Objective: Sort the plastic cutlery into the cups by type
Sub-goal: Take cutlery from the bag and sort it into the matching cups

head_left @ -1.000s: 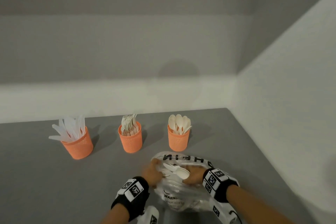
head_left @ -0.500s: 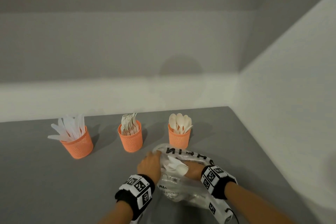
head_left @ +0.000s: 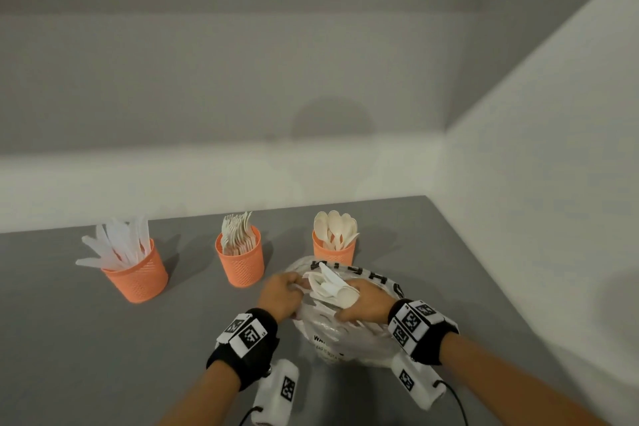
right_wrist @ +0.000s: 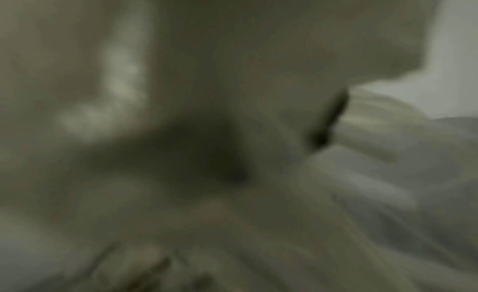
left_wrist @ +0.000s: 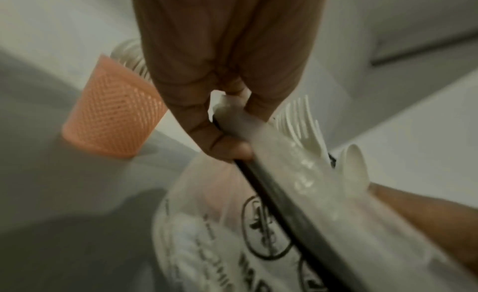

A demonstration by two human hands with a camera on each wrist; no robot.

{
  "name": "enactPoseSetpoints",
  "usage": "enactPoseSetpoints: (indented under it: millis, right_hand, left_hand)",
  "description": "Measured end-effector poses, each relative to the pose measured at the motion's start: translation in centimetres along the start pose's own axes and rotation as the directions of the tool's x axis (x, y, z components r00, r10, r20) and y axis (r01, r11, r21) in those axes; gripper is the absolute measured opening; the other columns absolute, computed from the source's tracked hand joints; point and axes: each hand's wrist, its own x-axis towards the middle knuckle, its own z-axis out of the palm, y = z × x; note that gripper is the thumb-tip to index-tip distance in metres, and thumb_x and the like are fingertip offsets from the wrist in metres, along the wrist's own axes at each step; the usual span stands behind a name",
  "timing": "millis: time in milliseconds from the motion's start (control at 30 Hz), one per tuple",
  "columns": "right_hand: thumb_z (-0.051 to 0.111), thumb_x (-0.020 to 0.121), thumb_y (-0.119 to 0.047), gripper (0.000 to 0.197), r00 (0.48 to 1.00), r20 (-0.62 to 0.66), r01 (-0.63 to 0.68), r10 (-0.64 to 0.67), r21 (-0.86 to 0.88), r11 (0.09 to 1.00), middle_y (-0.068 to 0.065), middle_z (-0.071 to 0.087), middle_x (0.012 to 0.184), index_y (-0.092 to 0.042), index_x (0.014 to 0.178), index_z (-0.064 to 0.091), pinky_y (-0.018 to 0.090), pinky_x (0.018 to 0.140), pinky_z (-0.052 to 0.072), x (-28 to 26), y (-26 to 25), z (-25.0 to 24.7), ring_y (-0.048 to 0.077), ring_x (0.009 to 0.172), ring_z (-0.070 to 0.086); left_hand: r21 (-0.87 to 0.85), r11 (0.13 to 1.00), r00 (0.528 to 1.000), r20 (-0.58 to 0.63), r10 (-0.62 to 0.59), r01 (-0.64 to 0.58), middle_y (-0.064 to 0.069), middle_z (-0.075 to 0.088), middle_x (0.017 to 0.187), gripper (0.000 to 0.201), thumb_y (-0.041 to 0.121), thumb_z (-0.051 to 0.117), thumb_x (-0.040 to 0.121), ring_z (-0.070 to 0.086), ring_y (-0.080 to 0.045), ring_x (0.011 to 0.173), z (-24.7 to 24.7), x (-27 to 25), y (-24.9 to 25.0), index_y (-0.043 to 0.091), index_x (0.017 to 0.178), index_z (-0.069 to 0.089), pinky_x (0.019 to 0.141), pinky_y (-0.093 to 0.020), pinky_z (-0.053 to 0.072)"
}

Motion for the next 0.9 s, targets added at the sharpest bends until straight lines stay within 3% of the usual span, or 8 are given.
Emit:
enactPoseSetpoints:
  millis: [200, 333, 400, 467, 533, 700, 800, 900]
  right_hand:
    - [0.064, 0.079, 0.003, 0.02, 0.984, -0.164, 0.113, -0.076, 0.228, 0.967, -0.002, 0.054, 0.071, -0.015, 0.082, 0.056, 0.011, 0.053, 0.043, -1.4, -3.0, -2.7, 0.006, 0.061, 0.052]
    - [0.063, 0.084, -0.009, 0.013, 0.936, -0.35, 0.2, -0.046, 0.418, 0.886, 0.002, 0.061, 0.071, -0.01, 0.095, 0.057, 0.014, 0.058, 0.051, -1.7, -4.9, -4.9, 0.003, 0.053, 0.059]
    - [0.06, 0.085, -0.007, 0.005, 0.92, -0.391, 0.233, -0.024, 0.496, 0.837, 0.003, 0.06, 0.057, -0.01, 0.087, 0.058, 0.021, 0.054, 0.053, -1.6, -5.8, -5.1, 0.009, 0.046, 0.057]
    - [0.059, 0.084, -0.003, 0.007, 0.91, -0.414, 0.243, 0.002, 0.538, 0.807, 0.0, 0.056, 0.047, -0.009, 0.081, 0.056, 0.025, 0.051, 0.052, -1.3, -6.8, -4.7, 0.011, 0.042, 0.054]
    - [0.059, 0.082, -0.001, 0.008, 0.91, -0.414, 0.254, 0.013, 0.582, 0.772, 0.001, 0.055, 0.049, -0.007, 0.087, 0.056, 0.024, 0.049, 0.05, -0.8, -8.0, -3.5, 0.011, 0.042, 0.053]
    - [0.065, 0.08, -0.005, 0.019, 0.917, -0.399, 0.278, -0.005, 0.632, 0.723, 0.002, 0.059, 0.061, -0.006, 0.097, 0.057, 0.023, 0.055, 0.05, 0.8, -12.1, 1.7, 0.011, 0.052, 0.057]
    - [0.068, 0.078, -0.002, 0.015, 0.91, -0.412, 0.331, -0.048, 0.652, 0.682, 0.006, 0.061, 0.068, -0.004, 0.089, 0.058, 0.018, 0.052, 0.05, 1.3, -15.0, 5.0, 0.008, 0.055, 0.06]
    - [0.067, 0.076, 0.005, 0.015, 0.898, -0.439, 0.362, -0.041, 0.681, 0.636, 0.001, 0.061, 0.065, -0.006, 0.083, 0.06, 0.012, 0.05, 0.049, 2.4, -17.2, 8.2, -0.003, 0.048, 0.058]
  left_hand:
    - [-0.26, 0.961, 0.988, 0.145, -0.054, 0.091, -0.004, 0.053, 0.067, 0.023, -0.005, 0.041, 0.09, 0.048, 0.001, 0.032, 1.6, -0.7, 1.2, 0.008, 0.087, 0.059, 0.038, -0.014, 0.045]
    - [-0.284, 0.953, 0.941, 0.339, -0.006, 0.108, -0.001, 0.061, 0.091, 0.023, 0.004, 0.044, 0.094, 0.058, -0.008, 0.073, 1.1, -1.4, 1.4, 0.009, 0.109, 0.06, 0.066, -0.02, 0.053]
    - [-0.284, 0.959, 0.981, 0.184, 0.06, -0.005, -0.003, 0.062, 0.097, 0.022, 0.005, 0.043, 0.095, 0.057, -0.014, 0.083, 0.3, -1.6, 1.2, 0.009, 0.104, 0.063, 0.072, -0.021, 0.05]
    - [-0.41, 0.911, 0.999, -0.037, 0.038, -0.05, -0.001, 0.06, 0.088, 0.023, 0.005, 0.041, 0.096, 0.054, -0.012, 0.075, -0.6, -1.9, 1.0, 0.009, 0.094, 0.063, 0.064, -0.016, 0.047]
    - [-0.634, 0.772, 0.996, -0.032, -0.088, 0.049, -0.003, 0.057, 0.079, 0.023, 0.01, 0.038, 0.098, 0.052, -0.014, 0.07, -1.5, -2.2, 0.8, 0.009, 0.091, 0.06, 0.064, -0.022, 0.044]
    - [-0.827, 0.385, 0.912, 0.36, -0.196, 0.41, -0.015, 0.061, 0.085, 0.048, 0.039, 0.03, 0.099, 0.057, -0.025, 0.078, -3.4, -3.3, -0.3, 0.001, 0.092, 0.059, 0.075, -0.035, 0.049]
    - [-0.881, 0.198, 0.903, 0.416, -0.11, 0.43, -0.016, 0.064, 0.079, 0.045, 0.033, 0.031, 0.098, 0.063, -0.027, 0.072, -5.2, -3.7, -1.0, 0.0, 0.089, 0.061, 0.066, -0.036, 0.058]
    - [-0.917, 0.151, 0.927, 0.352, -0.131, 0.37, -0.015, 0.065, 0.075, 0.037, 0.021, 0.03, 0.099, 0.063, -0.024, 0.07, -7.9, -3.5, -2.0, 0.0, 0.091, 0.059, 0.058, -0.035, 0.058]
